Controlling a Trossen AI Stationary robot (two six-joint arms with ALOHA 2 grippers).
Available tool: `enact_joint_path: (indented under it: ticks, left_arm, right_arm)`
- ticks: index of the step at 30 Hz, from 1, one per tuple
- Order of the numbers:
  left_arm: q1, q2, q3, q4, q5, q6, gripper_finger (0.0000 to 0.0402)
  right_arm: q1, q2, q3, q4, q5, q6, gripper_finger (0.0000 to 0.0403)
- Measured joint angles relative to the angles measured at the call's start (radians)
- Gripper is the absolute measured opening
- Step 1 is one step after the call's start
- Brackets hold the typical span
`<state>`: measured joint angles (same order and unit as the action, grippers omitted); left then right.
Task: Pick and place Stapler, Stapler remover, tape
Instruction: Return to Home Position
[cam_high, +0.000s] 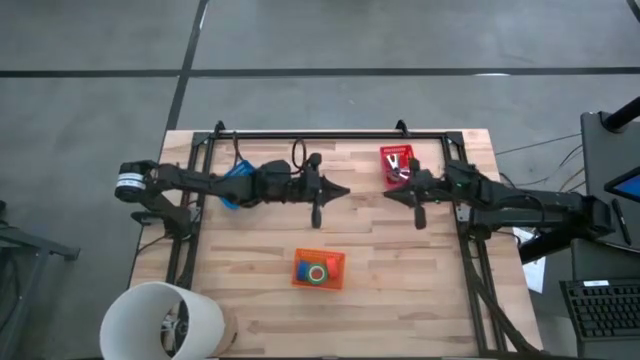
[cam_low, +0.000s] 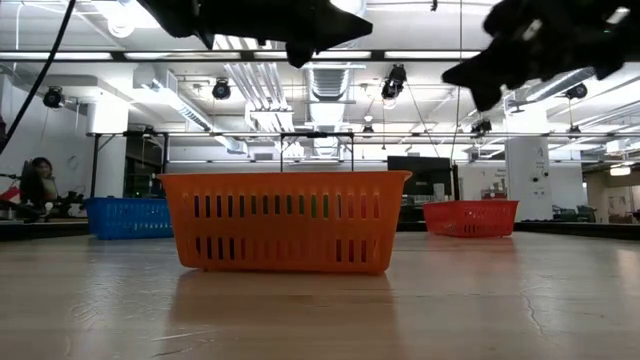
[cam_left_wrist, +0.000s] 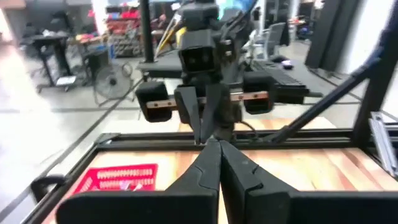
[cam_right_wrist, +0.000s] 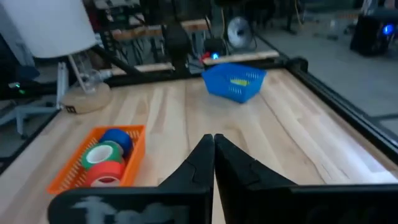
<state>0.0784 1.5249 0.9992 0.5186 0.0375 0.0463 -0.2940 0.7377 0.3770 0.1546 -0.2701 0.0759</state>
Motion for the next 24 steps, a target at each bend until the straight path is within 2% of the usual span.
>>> enact_joint_path:
  ticks: [6,12,14,16,19,21,24]
  left_arm:
    - [0.003,-0.007,-0.069,0.114,0.054,0.029,0.001]
    - [0.012,-0.058,-0.206,0.192,0.052,-0.068,0.0003]
    - [0.01,-0.067,-0.293,0.287,0.053,-0.104,0.0003]
    - [0.013,-0.068,-0.391,0.45,0.051,-0.124,0.0006]
    - [0.028,-0.073,-0.519,0.675,0.039,-0.067,0.0011]
    - [0.036,-0.073,-0.586,0.741,0.021,-0.04,0.0012]
    - [0.044,-0.072,-0.658,0.79,-0.027,-0.102,0.0011]
  right_arm:
    - [0.002,-0.214,-0.117,0.01,0.004,0.038,0.0008]
    - [0.002,-0.395,-0.216,0.016,0.007,0.086,0.0008]
    - [0.002,-0.441,-0.241,0.019,0.007,0.094,0.0008]
    - [0.002,-0.481,-0.267,0.016,0.007,0.1,0.0008]
    - [0.002,-0.521,-0.302,0.017,0.007,0.099,0.0008]
    - [0.002,-0.536,-0.325,0.018,0.007,0.093,0.0008]
    - [0.002,-0.545,-0.36,0.012,-0.017,0.104,0.0008]
